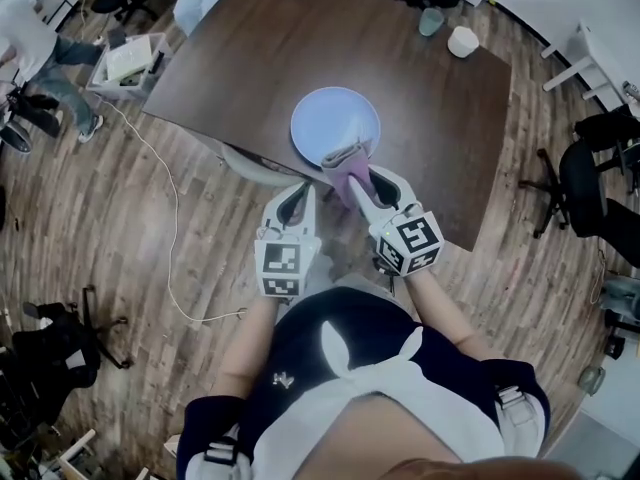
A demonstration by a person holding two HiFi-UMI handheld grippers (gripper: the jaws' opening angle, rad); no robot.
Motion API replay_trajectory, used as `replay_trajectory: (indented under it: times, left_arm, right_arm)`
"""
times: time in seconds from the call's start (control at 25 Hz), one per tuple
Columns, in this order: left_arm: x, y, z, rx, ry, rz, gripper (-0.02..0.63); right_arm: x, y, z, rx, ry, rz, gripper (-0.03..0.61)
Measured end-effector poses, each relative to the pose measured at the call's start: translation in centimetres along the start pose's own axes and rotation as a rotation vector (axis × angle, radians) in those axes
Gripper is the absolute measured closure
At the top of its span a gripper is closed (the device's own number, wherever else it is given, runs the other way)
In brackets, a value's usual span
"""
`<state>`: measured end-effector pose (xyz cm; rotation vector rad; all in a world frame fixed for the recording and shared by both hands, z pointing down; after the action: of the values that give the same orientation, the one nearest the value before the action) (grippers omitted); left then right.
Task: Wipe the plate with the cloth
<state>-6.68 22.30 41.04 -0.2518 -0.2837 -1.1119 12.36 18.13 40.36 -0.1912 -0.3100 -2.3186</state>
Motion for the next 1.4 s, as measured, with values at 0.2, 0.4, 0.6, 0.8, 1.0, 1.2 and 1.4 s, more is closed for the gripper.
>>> replay_trajectory:
  times: [0.2,0.4,0.6,0.8,1.0,1.2,1.4]
  left_arm:
    - [2.0,-3.4,-0.2,-0.014,-0.028,0.029,0.609]
    - [4.0,-5.7,0.6,-0.029,-0.066,0.075,0.609]
    - [6.8,-6.8,1.6,-0.085,-0.104,0.101,0.609]
    - [9.5,-7.5,2.6,-0.135,-0.151,0.108,0.609]
    - [11.6,-9.7,2.9,-0.197,-0.212,0.099,0.609]
    - [13.8,-10.9,2.8,-0.182,-0.259,0.087,0.609]
    - [15.3,-11.6,2.9,-0.203,-0.287,0.079,0.609]
  right_arm:
    - [3.4,1.1,0.0,0.019,-0.054,0.032,0.477]
    - [5.7,2.0,0.2,0.02,-0.103,0.06,0.477]
    - [7.9,3.2,0.3,0.021,-0.161,0.018,0.477]
    - [10.0,5.1,0.4,-0.02,-0.236,-0.023,0.477]
    - [13.4,6.6,0.6,-0.073,-0.339,-0.089,0.477]
    - [16.2,8.0,0.5,-0.145,-0.433,-0.136,0.476]
    - [18.5,8.7,1.3,-0.196,-0.521,-0.208,0.476]
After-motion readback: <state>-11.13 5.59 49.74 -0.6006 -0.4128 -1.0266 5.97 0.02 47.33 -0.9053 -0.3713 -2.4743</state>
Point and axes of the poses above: the fingertips, and each gripper's own axes: x forward along the fingers, y to its right, z out of its underside, the point moved 10 cm from there along -x, backward along the fingers, and after that the axes turned 2 degrees about x, right-handed, at the moved point
